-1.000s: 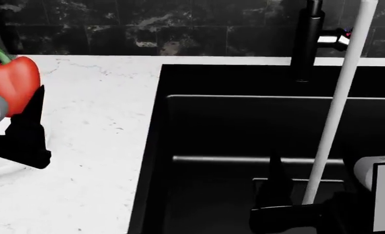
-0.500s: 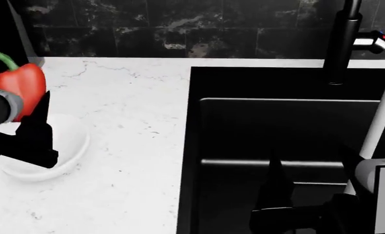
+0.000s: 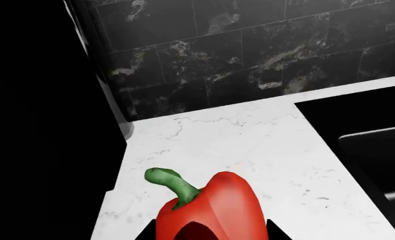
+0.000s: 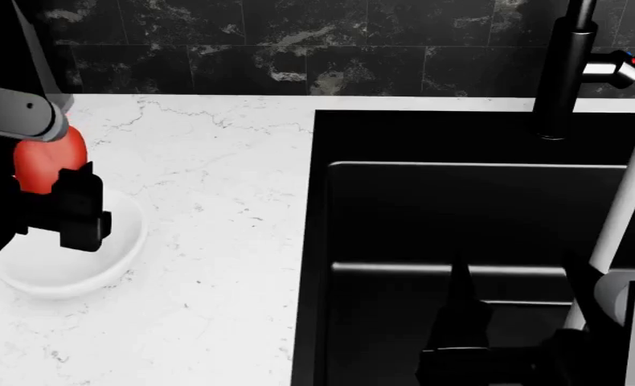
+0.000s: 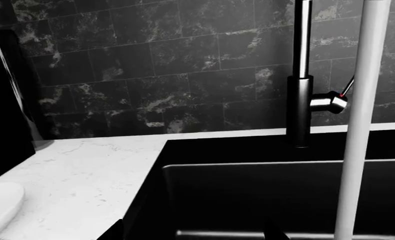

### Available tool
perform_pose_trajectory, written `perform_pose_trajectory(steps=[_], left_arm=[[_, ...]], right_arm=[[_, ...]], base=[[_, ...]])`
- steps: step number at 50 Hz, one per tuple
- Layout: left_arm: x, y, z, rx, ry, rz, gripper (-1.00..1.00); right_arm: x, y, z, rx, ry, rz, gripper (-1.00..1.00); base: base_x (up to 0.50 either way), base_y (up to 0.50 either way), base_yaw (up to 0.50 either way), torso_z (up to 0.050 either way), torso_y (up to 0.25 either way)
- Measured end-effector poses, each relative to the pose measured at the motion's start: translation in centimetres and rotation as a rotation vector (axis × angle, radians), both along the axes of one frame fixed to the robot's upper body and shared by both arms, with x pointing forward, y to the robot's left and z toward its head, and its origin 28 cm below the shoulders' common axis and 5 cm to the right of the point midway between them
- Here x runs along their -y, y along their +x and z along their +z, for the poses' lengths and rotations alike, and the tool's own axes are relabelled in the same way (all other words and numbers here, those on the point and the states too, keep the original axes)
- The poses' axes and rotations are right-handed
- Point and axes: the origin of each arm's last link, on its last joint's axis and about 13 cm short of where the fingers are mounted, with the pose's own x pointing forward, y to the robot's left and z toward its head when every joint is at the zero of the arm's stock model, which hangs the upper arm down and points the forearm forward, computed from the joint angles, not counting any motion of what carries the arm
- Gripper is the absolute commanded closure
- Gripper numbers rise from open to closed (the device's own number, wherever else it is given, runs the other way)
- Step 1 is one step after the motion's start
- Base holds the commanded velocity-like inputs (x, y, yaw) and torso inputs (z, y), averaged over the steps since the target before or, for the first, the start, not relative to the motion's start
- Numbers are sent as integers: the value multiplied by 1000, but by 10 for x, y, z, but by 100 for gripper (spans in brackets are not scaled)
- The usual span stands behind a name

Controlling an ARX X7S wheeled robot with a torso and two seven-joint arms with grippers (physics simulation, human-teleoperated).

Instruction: Pick the eggplants and mangos from the sink and place them in one bowl. Place the bell pepper in the other bowl. Then turn off the sink faucet.

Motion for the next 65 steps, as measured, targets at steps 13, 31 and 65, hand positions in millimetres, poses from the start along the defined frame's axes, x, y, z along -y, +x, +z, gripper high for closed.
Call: perform_pose_trajectory(steps=[13, 31, 65], left_arm=[[0, 3, -1, -66, -20, 10, 100], [1, 6, -6, -103, -19, 9, 100], [1, 8, -3, -116, -26, 9, -100]], right_arm=[[0, 0, -2, -13, 11, -6, -100], [0, 1, -4, -26, 21, -7, -100], [0, 0, -5, -34, 29, -8, -100]], base=[[0, 0, 0, 0, 0], [0, 0, 0, 0, 0], [0, 0, 0, 0, 0]])
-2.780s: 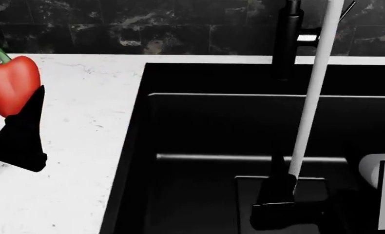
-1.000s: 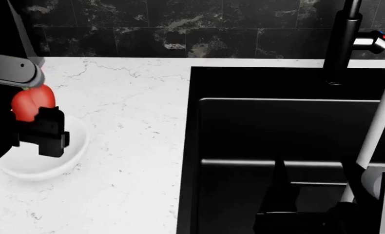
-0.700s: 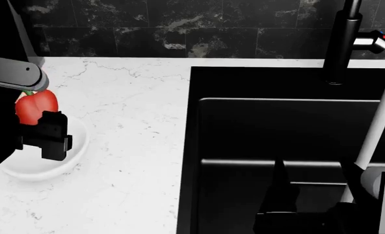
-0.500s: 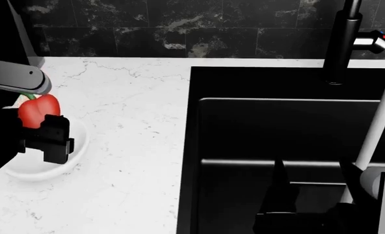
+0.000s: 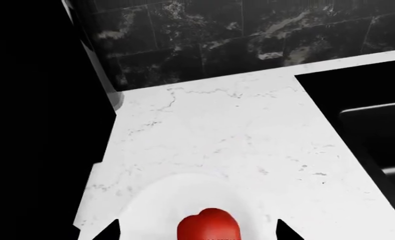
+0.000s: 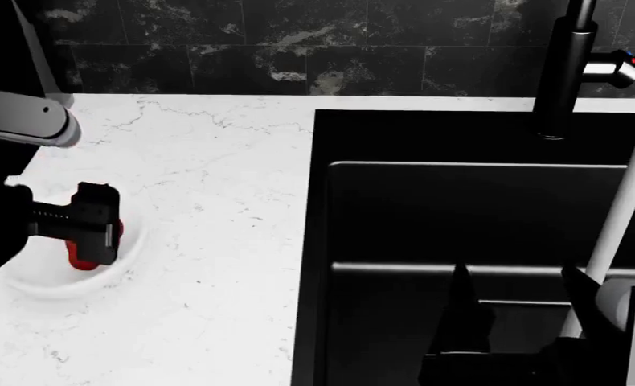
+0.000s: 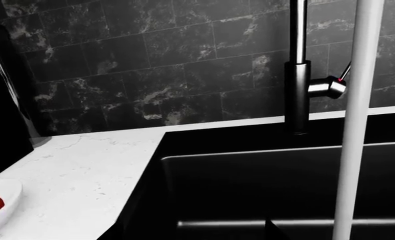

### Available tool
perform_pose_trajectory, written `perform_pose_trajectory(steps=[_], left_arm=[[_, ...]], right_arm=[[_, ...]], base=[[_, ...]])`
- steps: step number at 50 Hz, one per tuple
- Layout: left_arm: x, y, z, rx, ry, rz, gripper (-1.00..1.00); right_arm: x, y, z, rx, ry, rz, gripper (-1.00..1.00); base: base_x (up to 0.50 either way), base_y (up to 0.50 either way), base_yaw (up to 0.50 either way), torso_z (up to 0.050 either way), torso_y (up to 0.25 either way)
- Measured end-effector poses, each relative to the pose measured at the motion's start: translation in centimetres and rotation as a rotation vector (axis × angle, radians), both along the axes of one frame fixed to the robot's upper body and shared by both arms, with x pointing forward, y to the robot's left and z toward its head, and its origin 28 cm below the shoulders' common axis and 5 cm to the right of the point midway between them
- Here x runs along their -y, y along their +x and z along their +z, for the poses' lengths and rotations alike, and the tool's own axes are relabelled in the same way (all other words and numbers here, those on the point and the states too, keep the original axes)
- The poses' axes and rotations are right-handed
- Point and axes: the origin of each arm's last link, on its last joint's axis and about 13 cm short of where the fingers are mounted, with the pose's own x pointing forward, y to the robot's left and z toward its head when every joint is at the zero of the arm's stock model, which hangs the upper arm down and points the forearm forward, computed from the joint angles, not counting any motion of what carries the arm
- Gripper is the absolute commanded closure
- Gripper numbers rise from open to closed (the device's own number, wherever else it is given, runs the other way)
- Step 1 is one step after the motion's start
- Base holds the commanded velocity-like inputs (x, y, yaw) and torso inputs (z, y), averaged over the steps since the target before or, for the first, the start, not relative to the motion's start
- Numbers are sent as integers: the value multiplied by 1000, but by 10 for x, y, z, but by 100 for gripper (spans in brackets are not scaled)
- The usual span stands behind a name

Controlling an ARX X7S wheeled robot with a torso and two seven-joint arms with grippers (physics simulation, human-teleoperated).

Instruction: Pick the eggplants and mangos from the sink and place them in one bowl. Place the bell pepper in the other bowl. Then turn off the sink faucet.

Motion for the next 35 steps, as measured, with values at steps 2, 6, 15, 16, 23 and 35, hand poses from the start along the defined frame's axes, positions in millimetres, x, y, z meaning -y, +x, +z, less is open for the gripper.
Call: perform_pose_trajectory(steps=[2, 6, 15, 16, 23, 35], left_arm=[[0, 0, 1, 2, -1, 1, -100], [0, 0, 3, 9, -2, 1, -100], [2, -8, 6, 108, -8, -34, -100], [2, -9, 6, 122, -10, -39, -100], [3, -16, -1, 206, -24, -59, -100], [6, -32, -11, 295, -42, -71, -100]], right_arm=[[0, 0, 0, 1, 0, 0, -100], [0, 0, 1, 2, 0, -1, -100], [0, 4, 5, 22, -6, 1, -100], [0, 4, 6, 25, -8, 2, -100], [0, 11, 17, 53, -31, 2, -100], [-1, 19, 27, 88, -53, 0, -100]], base=[[0, 0, 0, 0, 0], [0, 0, 0, 0, 0], [0, 0, 0, 0, 0], [0, 0, 0, 0, 0], [0, 0, 0, 0, 0], [-6, -8, 0, 0, 0]])
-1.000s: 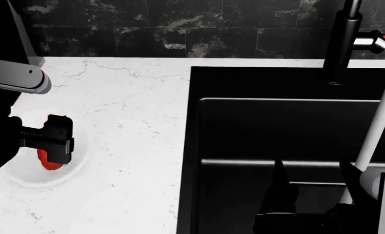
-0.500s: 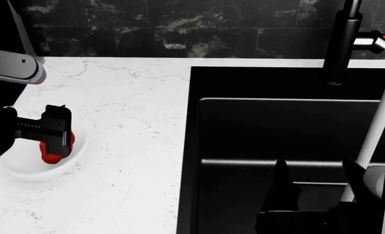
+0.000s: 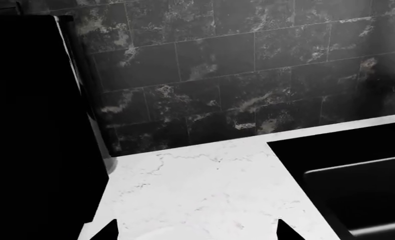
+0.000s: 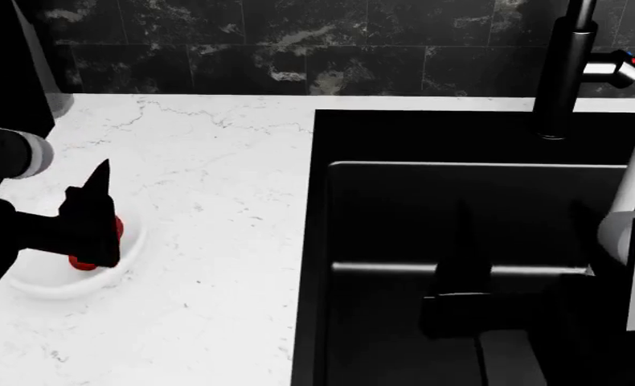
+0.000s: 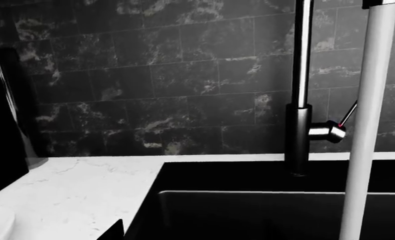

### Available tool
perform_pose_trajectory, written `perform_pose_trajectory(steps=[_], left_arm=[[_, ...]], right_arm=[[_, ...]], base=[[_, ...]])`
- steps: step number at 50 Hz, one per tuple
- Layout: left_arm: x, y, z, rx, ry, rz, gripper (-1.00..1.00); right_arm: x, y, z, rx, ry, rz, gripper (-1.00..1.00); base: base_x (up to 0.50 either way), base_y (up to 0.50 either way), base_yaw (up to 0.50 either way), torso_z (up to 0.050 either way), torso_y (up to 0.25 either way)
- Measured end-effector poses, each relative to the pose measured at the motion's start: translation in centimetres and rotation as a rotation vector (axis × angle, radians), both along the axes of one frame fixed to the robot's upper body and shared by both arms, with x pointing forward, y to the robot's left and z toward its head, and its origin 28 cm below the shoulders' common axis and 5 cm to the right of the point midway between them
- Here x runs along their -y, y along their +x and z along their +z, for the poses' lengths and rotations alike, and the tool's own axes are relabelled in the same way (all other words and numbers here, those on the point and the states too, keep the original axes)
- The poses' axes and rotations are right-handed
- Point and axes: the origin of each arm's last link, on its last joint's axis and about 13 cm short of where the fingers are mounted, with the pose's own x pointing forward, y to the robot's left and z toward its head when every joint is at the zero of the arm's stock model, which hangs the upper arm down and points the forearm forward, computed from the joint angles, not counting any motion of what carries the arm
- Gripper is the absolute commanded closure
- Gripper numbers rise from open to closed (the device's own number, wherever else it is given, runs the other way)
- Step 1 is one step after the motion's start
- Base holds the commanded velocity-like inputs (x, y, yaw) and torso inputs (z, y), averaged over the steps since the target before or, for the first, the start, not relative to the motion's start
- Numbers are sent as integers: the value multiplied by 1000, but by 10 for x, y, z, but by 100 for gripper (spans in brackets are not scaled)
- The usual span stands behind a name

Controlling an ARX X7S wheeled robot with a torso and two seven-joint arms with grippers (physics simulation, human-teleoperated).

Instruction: Pick the eggplants and mangos from the sink and place them in one bowl. Place the bell pepper in the other bowl. Then turn off the sink faucet.

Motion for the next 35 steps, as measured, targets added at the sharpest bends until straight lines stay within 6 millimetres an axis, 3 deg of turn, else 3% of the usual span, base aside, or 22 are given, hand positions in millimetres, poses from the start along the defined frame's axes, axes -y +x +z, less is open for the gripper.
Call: perform_pose_trajectory(steps=[13, 21, 35], left_arm=[[2, -8, -3, 31, 0, -2, -100], [2, -10, -3, 37, 3, 5, -100], [3, -10, -3, 35, 4, 11, -100]], right_arm=[[1, 0, -3, -9, 14, -9, -100], [1, 0, -6, -7, 29, -10, -100], [3, -3, -8, 22, 14, -30, -100]], base=[[-325, -140, 0, 0, 0], [-334, -448, 0, 0, 0], [-9, -500, 0, 0, 0]])
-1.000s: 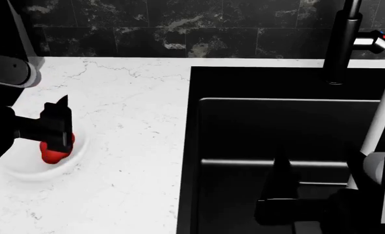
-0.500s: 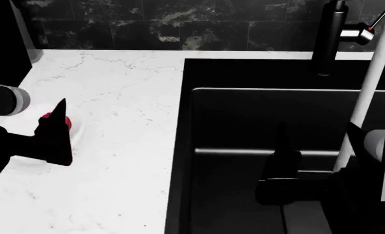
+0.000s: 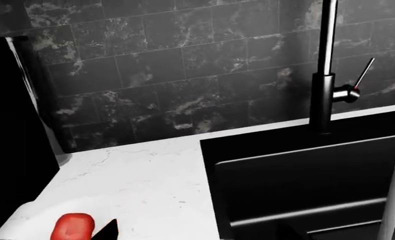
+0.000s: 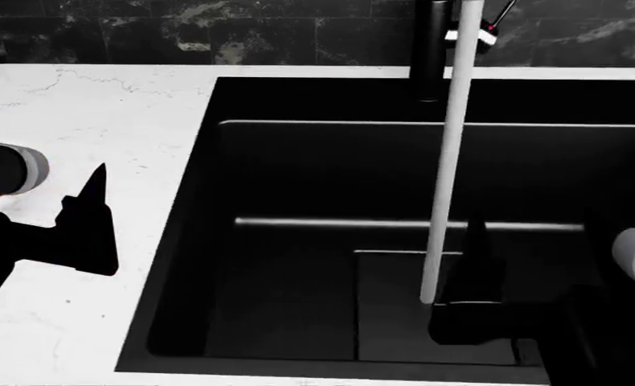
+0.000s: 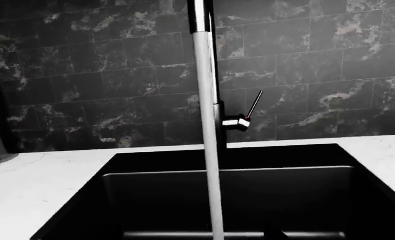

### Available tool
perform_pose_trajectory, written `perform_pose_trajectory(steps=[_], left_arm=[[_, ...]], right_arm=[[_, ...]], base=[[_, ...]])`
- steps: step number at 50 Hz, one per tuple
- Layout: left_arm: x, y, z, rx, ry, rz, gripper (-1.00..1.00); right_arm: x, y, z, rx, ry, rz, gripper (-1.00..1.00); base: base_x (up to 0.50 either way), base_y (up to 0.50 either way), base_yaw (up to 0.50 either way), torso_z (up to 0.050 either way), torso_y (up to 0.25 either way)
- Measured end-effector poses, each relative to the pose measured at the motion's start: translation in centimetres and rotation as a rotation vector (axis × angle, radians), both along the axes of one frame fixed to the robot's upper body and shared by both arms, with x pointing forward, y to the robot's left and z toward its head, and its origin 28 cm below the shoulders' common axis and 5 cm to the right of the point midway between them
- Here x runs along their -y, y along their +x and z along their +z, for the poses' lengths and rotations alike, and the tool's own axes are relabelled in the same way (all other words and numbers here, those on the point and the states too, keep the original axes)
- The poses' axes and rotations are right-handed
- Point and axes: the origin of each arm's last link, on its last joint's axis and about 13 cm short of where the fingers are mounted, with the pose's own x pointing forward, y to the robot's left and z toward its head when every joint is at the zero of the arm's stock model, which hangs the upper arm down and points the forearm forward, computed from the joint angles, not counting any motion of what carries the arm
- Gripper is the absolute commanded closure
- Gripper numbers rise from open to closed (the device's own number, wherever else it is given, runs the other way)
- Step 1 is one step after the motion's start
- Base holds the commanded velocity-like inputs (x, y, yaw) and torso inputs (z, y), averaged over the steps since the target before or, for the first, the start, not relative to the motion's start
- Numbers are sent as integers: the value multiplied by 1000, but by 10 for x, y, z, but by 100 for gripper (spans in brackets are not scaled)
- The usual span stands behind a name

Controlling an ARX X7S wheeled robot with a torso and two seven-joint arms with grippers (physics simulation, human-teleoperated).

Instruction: Pick the eggplants and mangos from the sink and place them in one bowl. Place the bell pepper in the other bowl. Then turn off the sink faucet.

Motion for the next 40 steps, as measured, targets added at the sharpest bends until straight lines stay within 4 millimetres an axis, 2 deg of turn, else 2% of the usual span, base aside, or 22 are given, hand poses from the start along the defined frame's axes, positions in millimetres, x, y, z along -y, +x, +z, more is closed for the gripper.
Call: perform_pose_trajectory(steps=[19, 40], left_arm=[[0, 5, 0, -3, -9, 9, -100], [-4, 15, 0, 1, -16, 23, -100]], right_arm=[[1, 0, -1, 12, -16, -11, -100], [-2, 6, 0, 18, -34, -13, -100]], base=[[90, -500, 0, 0, 0], [358, -261, 0, 0, 0]])
